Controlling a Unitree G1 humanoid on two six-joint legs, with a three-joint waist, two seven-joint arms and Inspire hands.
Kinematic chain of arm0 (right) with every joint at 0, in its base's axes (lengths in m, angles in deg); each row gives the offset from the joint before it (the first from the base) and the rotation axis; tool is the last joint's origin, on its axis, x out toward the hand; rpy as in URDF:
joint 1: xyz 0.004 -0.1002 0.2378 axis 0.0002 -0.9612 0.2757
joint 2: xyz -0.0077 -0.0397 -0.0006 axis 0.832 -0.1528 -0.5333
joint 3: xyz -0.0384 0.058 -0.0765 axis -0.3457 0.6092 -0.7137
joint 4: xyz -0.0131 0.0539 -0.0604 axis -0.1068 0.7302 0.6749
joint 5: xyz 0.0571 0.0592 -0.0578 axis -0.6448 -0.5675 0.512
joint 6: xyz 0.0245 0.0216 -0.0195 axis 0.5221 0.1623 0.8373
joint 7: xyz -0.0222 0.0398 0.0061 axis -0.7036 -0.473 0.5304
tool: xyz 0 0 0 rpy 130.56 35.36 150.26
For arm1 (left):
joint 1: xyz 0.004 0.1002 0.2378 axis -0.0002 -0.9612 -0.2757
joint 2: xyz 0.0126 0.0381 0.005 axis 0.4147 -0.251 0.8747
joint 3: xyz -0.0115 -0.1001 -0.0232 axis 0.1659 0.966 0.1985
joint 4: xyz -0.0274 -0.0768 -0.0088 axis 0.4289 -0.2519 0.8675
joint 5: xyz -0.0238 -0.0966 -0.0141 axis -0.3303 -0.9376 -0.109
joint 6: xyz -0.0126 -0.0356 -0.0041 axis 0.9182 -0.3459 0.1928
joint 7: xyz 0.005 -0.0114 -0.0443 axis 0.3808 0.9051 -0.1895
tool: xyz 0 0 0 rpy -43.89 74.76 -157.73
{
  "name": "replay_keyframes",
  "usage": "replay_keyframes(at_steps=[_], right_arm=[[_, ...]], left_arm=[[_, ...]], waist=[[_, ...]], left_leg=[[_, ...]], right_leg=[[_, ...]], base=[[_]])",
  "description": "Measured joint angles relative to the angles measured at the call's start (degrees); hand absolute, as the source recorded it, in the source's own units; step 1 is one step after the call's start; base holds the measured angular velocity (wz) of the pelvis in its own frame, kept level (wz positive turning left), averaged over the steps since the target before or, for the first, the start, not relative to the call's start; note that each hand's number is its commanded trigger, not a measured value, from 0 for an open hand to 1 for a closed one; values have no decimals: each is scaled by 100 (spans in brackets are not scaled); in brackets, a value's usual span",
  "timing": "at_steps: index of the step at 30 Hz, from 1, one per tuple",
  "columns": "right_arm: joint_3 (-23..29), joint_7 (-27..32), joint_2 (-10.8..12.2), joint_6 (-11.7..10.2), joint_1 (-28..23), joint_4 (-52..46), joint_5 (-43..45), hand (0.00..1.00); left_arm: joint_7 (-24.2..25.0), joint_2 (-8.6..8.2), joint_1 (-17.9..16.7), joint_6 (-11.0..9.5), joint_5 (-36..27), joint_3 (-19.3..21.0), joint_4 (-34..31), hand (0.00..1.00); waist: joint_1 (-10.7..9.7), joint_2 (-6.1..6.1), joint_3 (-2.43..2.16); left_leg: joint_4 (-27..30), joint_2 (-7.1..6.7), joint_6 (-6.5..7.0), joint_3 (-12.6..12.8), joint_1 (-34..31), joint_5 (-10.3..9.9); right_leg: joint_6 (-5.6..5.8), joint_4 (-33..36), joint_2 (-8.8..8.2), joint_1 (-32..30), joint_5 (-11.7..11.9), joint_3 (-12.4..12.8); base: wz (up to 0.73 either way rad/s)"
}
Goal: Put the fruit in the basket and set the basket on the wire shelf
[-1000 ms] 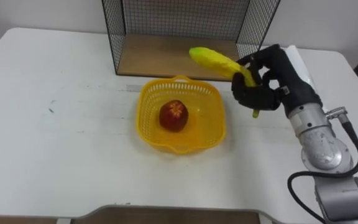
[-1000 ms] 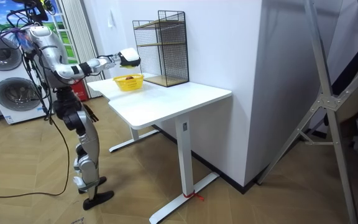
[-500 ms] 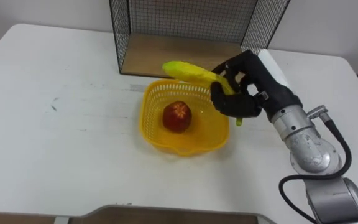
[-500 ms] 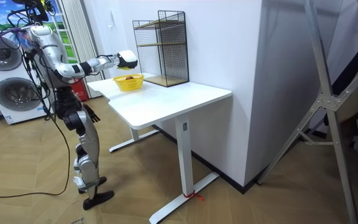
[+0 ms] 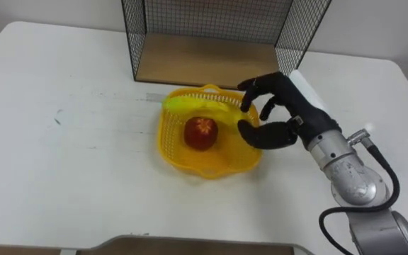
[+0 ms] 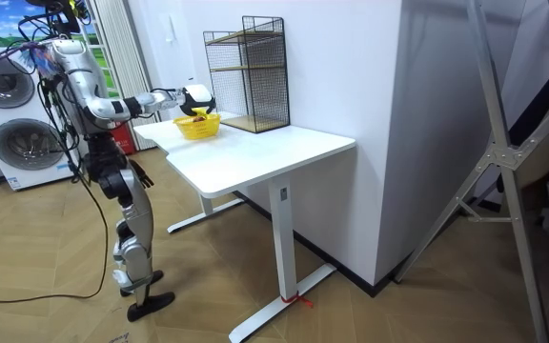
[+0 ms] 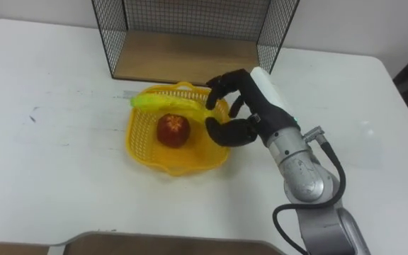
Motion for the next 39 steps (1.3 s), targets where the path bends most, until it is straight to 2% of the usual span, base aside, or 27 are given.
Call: replay_keyframes(at_steps=[6,17,28,31,34,39], right_arm=[[0,0,0,0,-3,0,-2,0],[0,-50,23,60,-116,0,1,0],[29,-47,15,76,-128,1,-95,0],[103,21,16,76,-128,2,-458,0],[242,348,16,72,-128,25,-1288,0],[770,885,20,73,-166,280,-2320,0]], left_arm=[[-1,0,-10,0,-4,0,0,0],[-15,-2,-33,0,-2,2,0,0],[-18,-5,-30,0,-16,29,6,0],[-42,-14,-44,-29,-22,30,127,0],[-45,-19,-28,-21,-436,65,335,0],[-164,-60,-288,-21,-1089,847,621,0]], waist=[[-1,8,-9],[10,25,-54],[11,55,-33],[6,87,-13],[-2,142,-1],[-4,194,-13]], left_leg=[[9,0,0,-3,5,1],[35,0,1,-8,10,2],[41,-1,1,-8,1,2],[41,0,1,-4,7,1],[40,-2,1,12,15,1],[41,8,0,-7,31,1]], right_leg=[[0,4,-1,5,0,0],[-1,23,-4,21,1,0],[-2,23,-5,9,2,-1],[-2,21,-2,20,2,-4],[-2,20,-7,33,2,-8],[-2,-2,-2,49,2,-1]], base=[[0],[0],[0],[0],[0],[0]])
